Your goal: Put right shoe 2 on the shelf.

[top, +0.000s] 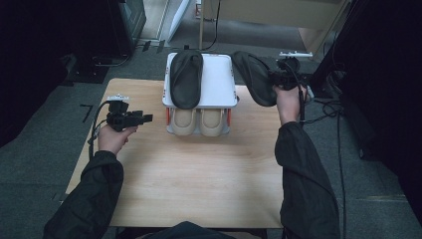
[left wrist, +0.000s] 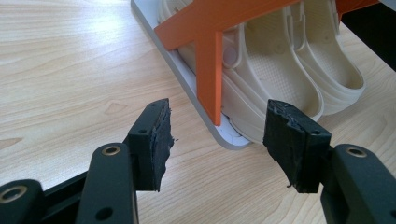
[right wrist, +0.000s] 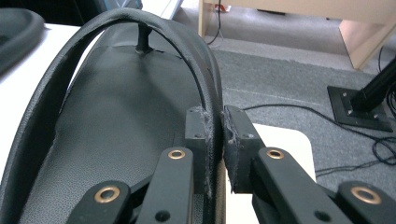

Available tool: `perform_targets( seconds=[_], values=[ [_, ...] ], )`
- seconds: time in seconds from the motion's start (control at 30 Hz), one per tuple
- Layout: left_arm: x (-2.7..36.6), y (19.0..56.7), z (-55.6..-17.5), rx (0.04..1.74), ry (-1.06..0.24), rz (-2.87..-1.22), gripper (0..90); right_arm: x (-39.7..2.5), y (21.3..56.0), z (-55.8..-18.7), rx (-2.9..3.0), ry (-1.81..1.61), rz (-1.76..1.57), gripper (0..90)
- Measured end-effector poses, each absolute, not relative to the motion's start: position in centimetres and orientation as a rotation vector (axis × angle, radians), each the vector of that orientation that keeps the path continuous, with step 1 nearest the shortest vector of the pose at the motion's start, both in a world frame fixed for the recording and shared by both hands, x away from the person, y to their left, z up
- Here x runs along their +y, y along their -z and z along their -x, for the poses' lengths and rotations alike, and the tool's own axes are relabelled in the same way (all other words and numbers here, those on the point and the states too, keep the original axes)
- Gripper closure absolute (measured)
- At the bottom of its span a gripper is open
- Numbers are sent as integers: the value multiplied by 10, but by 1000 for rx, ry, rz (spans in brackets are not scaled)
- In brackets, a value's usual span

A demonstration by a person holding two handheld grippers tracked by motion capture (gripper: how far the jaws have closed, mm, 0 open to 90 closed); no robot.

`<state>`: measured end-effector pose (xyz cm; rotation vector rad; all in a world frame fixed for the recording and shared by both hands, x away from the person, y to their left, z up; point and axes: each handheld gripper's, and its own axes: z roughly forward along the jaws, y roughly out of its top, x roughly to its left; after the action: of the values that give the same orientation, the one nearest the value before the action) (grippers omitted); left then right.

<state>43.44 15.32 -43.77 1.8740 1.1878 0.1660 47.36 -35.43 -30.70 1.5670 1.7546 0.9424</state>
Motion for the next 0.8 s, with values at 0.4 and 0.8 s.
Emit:
perform_targets(
  seconds=[0.4, 0.8],
  values=[
    [155, 437, -434, 1179, -162, -1865, 420, -301, 303, -492, 1823, -935, -1517, 811],
    [154, 438, -435, 1171, -159, -1869, 421, -269, 316, -499, 1870, -893, -1490, 787]
  ],
)
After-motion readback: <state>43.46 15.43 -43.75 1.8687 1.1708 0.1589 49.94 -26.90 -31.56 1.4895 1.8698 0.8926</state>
